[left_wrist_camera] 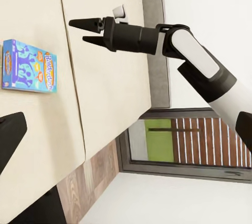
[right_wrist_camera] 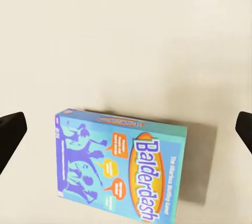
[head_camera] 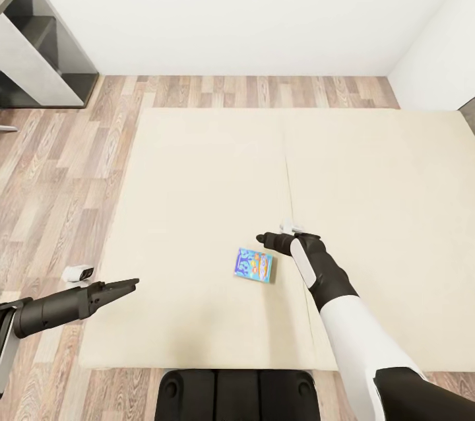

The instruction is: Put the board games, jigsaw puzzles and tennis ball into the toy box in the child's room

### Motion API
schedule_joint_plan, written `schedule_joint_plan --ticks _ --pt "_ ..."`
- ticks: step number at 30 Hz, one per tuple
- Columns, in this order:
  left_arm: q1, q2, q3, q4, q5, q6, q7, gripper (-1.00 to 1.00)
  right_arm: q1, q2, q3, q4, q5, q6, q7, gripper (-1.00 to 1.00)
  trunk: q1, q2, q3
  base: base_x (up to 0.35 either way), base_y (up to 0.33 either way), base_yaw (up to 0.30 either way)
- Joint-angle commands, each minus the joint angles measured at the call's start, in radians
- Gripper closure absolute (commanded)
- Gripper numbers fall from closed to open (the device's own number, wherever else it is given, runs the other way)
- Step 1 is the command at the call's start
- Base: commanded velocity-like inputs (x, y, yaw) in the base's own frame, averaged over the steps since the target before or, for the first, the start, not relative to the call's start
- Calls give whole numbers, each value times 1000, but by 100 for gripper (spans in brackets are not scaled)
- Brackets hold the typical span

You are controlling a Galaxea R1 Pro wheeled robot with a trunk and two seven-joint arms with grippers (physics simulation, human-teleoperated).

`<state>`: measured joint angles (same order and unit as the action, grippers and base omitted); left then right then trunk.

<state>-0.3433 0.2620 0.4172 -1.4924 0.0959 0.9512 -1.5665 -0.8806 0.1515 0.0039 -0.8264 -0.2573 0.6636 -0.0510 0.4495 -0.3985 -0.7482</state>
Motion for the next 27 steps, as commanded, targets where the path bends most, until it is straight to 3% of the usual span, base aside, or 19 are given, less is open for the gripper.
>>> schedule_joint_plan --ticks 1,15,27 --pt "0 0 0 0 -1 11 -4 -100 0 0 1 -1 -8 5 -5 -100 1 -2 -1 0 0 0" --pt "0 11 0 0 -1 11 -4 -100 2 1 4 -1 -3 5 -6 -100 1 -2 -2 0 0 0" --pt "0 17 0 0 -1 11 -4 -100 2 2 7 0 -4 6 -6 -100 1 -2 -19 0 0 0"
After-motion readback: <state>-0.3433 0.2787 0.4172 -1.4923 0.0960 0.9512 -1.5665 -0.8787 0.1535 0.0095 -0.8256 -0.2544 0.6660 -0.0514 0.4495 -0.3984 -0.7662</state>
